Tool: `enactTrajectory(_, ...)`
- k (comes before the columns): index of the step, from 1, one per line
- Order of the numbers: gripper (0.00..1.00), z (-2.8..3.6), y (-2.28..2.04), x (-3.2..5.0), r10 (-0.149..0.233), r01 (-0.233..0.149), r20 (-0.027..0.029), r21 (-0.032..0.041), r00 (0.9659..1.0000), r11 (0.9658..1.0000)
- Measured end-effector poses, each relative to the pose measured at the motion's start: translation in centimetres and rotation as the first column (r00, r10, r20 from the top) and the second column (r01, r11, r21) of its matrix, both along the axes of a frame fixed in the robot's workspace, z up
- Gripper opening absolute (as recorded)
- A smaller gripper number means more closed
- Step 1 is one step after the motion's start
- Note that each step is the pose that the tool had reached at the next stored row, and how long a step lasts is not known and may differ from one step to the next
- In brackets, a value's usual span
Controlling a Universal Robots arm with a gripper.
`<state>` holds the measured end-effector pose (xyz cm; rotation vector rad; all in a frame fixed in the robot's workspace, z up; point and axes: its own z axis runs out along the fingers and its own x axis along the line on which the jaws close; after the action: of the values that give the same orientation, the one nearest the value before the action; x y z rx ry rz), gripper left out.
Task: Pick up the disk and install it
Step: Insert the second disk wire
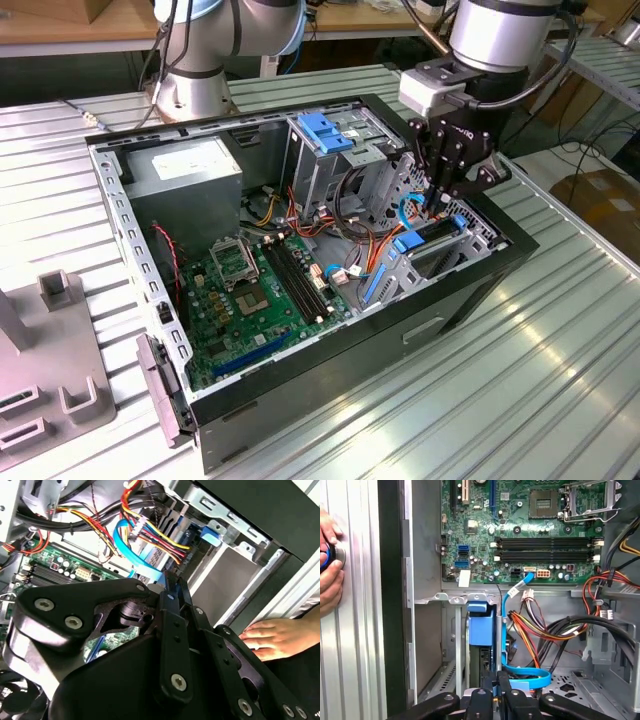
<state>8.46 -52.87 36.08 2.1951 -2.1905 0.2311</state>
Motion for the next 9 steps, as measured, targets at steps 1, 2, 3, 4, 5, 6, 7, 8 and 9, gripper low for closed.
enactTrajectory(1, 0.16, -0.03, -0.1, -0.07, 0.0, 0.0, 0.0052, 0.0011, 1.0, 1.0)
enactTrajectory(2, 0.16, -0.05, -0.15, -0.14, 0.001, -0.001, 0.0095, 0.003, 1.0, 1.0)
enactTrajectory(3, 0.16, -0.07, -0.21, -0.22, 0.001, -0.001, 0.0132, 0.0053, 0.9999, 1.0)
enactTrajectory(4, 0.16, -0.09, -0.26, -0.31, 0.002, -0.002, 0.0166, 0.0074, 0.9999, 1.0)
enactTrajectory(5, 0.16, -0.1, -0.29, -0.4, 0.002, -0.002, 0.0195, 0.0085, 0.9998, 1.0)
enactTrajectory(6, 0.16, -0.12, -0.31, -0.47, 0.002, -0.003, 0.0214, 0.009, 0.9998, 1.0)
enactTrajectory(7, 0.16, -0.15, -0.34, -0.53, 0.003, -0.003, 0.0231, 0.0093, 0.9997, 1.0)
enactTrajectory(8, 0.16, -0.18, -0.4, -0.58, 0.003, -0.003, 0.0256, 0.0091, 0.9997, 1.0)
enactTrajectory(9, 0.16, -0.22, -0.47, -0.65, 0.004, -0.004, 0.0305, 0.009, 0.9995, 1.0)
